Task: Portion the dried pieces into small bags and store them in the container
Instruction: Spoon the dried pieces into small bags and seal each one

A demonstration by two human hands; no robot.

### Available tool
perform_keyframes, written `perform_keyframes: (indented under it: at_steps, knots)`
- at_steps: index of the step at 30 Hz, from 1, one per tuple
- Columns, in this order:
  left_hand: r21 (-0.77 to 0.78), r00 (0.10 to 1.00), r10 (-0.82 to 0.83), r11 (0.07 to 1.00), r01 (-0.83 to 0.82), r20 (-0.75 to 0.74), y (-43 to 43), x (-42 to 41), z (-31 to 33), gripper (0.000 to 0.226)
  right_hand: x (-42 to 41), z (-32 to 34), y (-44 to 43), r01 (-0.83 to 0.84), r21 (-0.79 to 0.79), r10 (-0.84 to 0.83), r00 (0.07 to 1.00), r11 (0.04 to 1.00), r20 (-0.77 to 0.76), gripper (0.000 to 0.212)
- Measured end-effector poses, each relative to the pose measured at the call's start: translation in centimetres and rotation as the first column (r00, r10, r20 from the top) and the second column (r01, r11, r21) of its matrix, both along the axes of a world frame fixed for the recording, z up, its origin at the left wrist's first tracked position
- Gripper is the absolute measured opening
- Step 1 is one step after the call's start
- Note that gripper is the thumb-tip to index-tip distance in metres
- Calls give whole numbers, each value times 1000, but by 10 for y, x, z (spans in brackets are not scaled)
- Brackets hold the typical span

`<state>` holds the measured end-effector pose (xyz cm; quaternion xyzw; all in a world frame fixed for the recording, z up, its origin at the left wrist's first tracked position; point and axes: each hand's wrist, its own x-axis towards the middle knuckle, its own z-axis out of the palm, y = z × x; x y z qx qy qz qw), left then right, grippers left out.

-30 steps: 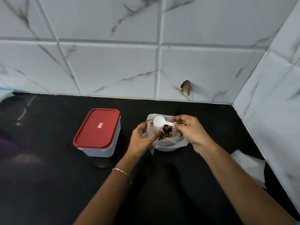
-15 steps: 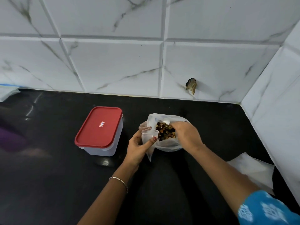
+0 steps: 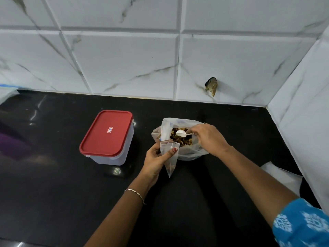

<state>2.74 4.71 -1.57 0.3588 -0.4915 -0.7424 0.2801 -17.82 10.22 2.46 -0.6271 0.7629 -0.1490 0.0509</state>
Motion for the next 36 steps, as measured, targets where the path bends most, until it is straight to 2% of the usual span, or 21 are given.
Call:
perform_keyframes:
  at_steps: [2,4,6,9,12,14,18,20,24,26,32,34,36]
  knots:
    - [6,1000,-2,1000,2,-1,0,0,-1,43,0,-2,0,20,-21,-20,999,1000,-32,37]
    - [10,1000,-6,1000,6,-5,1,1,-1,42,5,-7,0,-2,13,4,993,1000,-120,34]
    - [3,1000,-17,1000,17,-16,2,1,-1,36,11,-15,0,-8,52,14,992,999,-129,34]
    - [11,999,-30,999,31,-37,3,2,-3,36,12,-27,-1,58,27,-58,998,998,-16,39]
    - [25,998,-35,999,36,-48,2,1,-5,42,11,-33,-2,174,-18,-168,968,985,186,34]
    - [35,998,-39,999,41,-53,2,0,-6,44,10,-32,-4,262,-4,-245,908,965,341,32]
    - [40,994,-95,994,98,-53,0,0,-7,46,8,-39,-13,386,127,-391,752,914,530,34]
    - [41,993,-108,993,110,-47,-1,0,-6,46,11,-43,-15,411,169,-429,702,896,568,34]
    - [48,991,-125,991,128,-55,-2,-1,-6,42,16,-40,-17,385,164,-409,734,908,542,31]
    - [60,989,-135,989,138,-57,-3,-1,-5,36,15,-39,-18,383,215,-431,672,898,602,31]
    - [95,986,-157,982,162,-65,-7,-2,-1,32,18,-33,-20,431,433,-579,305,792,756,32]
    - [103,985,-160,981,166,-64,-8,-2,0,33,18,-31,-20,421,463,-591,254,780,766,32]
    - [110,983,-169,978,175,-69,-8,-2,1,33,20,-28,-21,406,456,-583,282,792,762,33]
